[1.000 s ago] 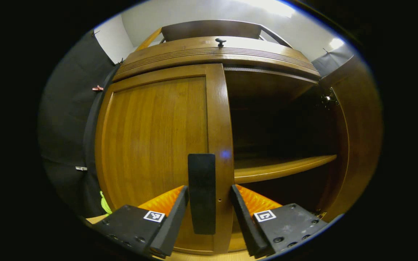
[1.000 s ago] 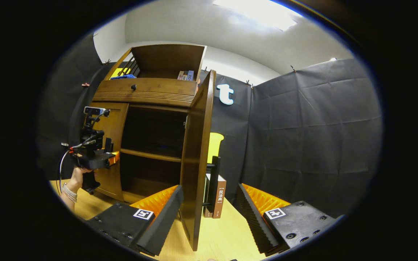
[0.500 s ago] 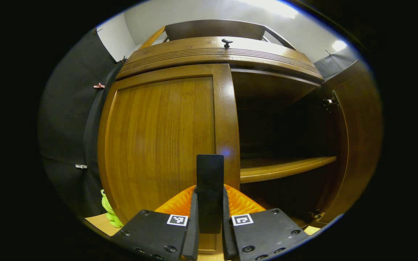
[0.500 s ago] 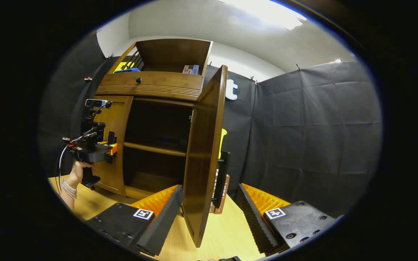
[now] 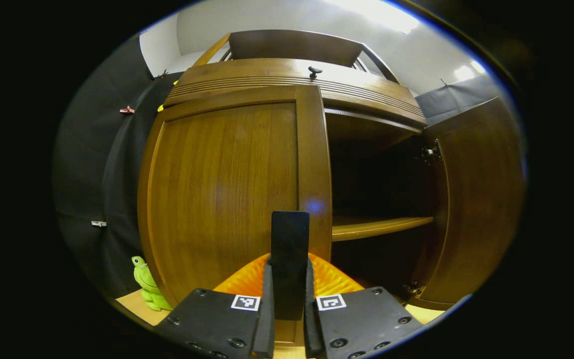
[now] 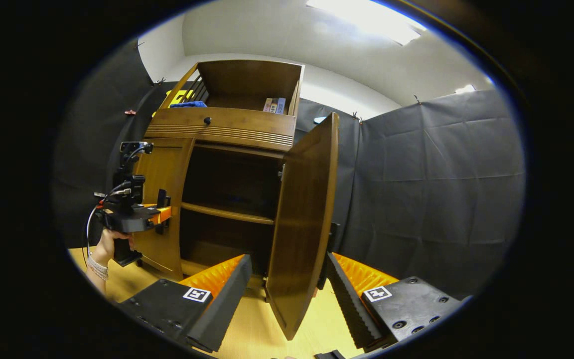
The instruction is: Open the right door of the double-door shoe cabinet with the right hand, and open the left door with the left hand.
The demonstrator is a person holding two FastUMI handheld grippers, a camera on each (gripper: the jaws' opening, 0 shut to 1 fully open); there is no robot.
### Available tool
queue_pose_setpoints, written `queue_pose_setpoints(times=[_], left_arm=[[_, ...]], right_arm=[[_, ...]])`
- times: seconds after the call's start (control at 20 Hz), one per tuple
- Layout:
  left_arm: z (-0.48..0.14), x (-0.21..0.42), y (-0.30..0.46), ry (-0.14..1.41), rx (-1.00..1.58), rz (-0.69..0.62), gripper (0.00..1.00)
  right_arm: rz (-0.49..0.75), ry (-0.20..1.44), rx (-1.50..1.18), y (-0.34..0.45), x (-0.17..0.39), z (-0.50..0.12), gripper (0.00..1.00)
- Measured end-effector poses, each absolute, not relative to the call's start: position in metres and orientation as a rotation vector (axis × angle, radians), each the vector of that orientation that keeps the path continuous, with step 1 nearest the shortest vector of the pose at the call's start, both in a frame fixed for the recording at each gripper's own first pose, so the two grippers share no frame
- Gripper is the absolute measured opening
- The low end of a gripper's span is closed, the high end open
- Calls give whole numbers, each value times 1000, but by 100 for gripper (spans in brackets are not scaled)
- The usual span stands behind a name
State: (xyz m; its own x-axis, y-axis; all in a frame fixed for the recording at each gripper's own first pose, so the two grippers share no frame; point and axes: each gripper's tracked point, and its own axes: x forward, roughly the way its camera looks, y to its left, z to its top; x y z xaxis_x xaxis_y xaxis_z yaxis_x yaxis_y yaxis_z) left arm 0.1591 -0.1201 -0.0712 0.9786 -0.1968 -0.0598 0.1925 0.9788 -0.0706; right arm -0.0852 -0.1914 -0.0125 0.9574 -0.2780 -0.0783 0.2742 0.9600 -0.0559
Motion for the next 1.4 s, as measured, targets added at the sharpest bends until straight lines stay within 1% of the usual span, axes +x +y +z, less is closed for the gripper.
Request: queue_pose_setpoints(times=[0.15, 0.25, 0.3, 0.45, 0.7, 0.75, 0.8, 0.9, 1.05, 1.1, 1.25, 1.3, 1.4], left_arm=[[-68, 141, -113, 63, -57, -216, 27], [-65, 128, -106, 59, -57, -230, 25], [-64, 122, -102, 63, -63, -241, 29], [-59, 101, -89, 62, -74, -259, 25], [-53, 69, -59, 60, -84, -268, 25], [-52, 64, -54, 63, -91, -269, 29], [-50, 58, -48, 63, -91, -269, 24], [-48, 49, -38, 64, -73, -259, 26], [-47, 39, -19, 68, -56, -243, 26], [-47, 36, -13, 68, -53, -236, 28], [-43, 26, 8, 60, -33, -198, 26], [-44, 23, 15, 59, -28, -185, 23], [-42, 20, 26, 56, -12, -155, 22]], right_arm=[[-238, 98, -31, -174, -81, -18, 95], [-218, 107, -22, -166, -75, -21, 95], [-208, 110, -15, -162, -73, -22, 96], [-178, 110, 5, -148, -66, -24, 96], [-149, 135, 12, -128, -51, -34, 96], [-137, 137, 24, -122, -50, -34, 96], [-125, 137, 34, -115, -47, -34, 96], [-100, 135, 52, -102, -42, -34, 96], [-58, 127, 68, -79, -37, -31, 96], [-47, 124, 69, -73, -36, -30, 96], [-9, 121, 79, -52, -35, -29, 96], [3, 122, 82, -46, -34, -30, 95], [24, 122, 88, -35, -33, -28, 96]])
